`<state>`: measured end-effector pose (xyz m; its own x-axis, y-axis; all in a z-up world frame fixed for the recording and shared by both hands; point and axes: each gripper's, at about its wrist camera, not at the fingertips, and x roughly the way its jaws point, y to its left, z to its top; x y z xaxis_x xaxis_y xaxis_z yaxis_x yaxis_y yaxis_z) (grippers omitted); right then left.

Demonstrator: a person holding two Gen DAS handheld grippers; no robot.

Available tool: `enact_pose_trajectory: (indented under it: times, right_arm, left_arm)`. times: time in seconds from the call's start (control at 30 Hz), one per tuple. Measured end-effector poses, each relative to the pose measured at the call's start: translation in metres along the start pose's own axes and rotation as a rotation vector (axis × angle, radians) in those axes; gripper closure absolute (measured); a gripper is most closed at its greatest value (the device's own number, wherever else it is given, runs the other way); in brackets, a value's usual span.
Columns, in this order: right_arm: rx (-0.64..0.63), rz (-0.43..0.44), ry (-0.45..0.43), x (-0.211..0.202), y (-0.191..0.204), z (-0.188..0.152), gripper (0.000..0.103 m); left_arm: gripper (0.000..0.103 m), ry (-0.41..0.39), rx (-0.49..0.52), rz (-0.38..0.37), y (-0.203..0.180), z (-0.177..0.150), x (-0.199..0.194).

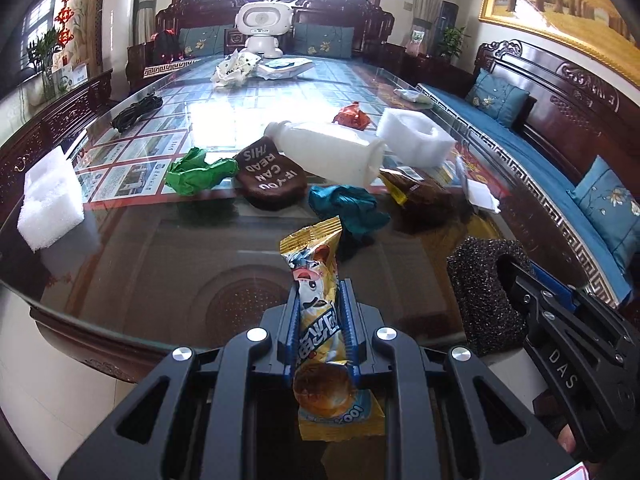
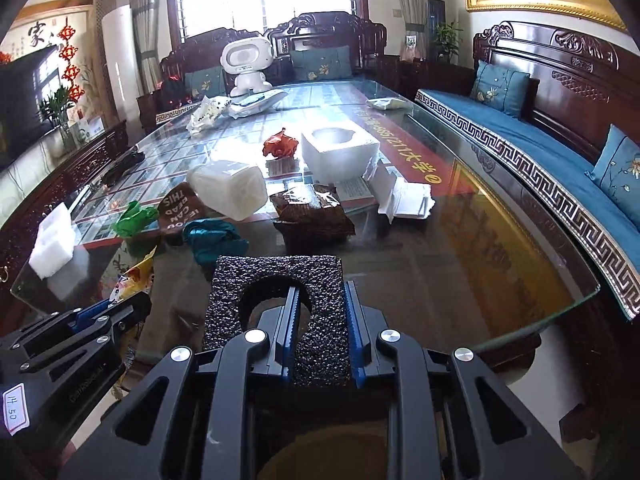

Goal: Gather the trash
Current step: 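Grasp the black foam square with the right tool while the left tool holds the wrapper, then carry both items over the yellow bin and open both tools to drop them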

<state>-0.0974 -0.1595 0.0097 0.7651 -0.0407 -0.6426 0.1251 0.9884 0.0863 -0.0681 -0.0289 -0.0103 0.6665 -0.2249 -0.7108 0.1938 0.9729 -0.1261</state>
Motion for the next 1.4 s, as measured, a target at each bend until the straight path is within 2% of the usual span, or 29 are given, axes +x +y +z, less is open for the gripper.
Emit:
enact_pose_trajectory:
  times: [0.37, 0.63, 0.83, 1.03, 1.17, 1.4]
  right_arm:
    - [-0.023, -0.025, -0.019, -0.062, -0.007, -0.055, 0.082]
    - [-0.019, -0.083, 0.036, -0.082, -0.017, -0.108, 0.082]
    - [-0.012, -0.112, 0.095, -0.078, -0.022, -0.142, 0.082]
    - [0.016, -0.143, 0.176, -0.065, -0.036, -0.174, 0.082]
    - [0.018, -0.151, 0.2, -0.058, -0.039, -0.182, 0.082]
    - [0.016, -0.168, 0.256, -0.043, -0.045, -0.192, 0.081]
  left_arm:
    - [0.083, 0.027, 0.079, -0.068, -0.028, -0.062, -0.044]
    - [0.083, 0.089, 0.137, -0.146, -0.039, -0.11, -0.056]
    - [0.083, 0.143, 0.208, -0.17, -0.05, -0.141, -0.049]
    - [0.083, 0.255, 0.284, -0.194, -0.06, -0.173, -0.026]
    - [0.083, 0.316, 0.306, -0.222, -0.069, -0.185, -0.011]
    - [0.083, 0.361, 0.319, -0.246, -0.081, -0.193, 0.007]
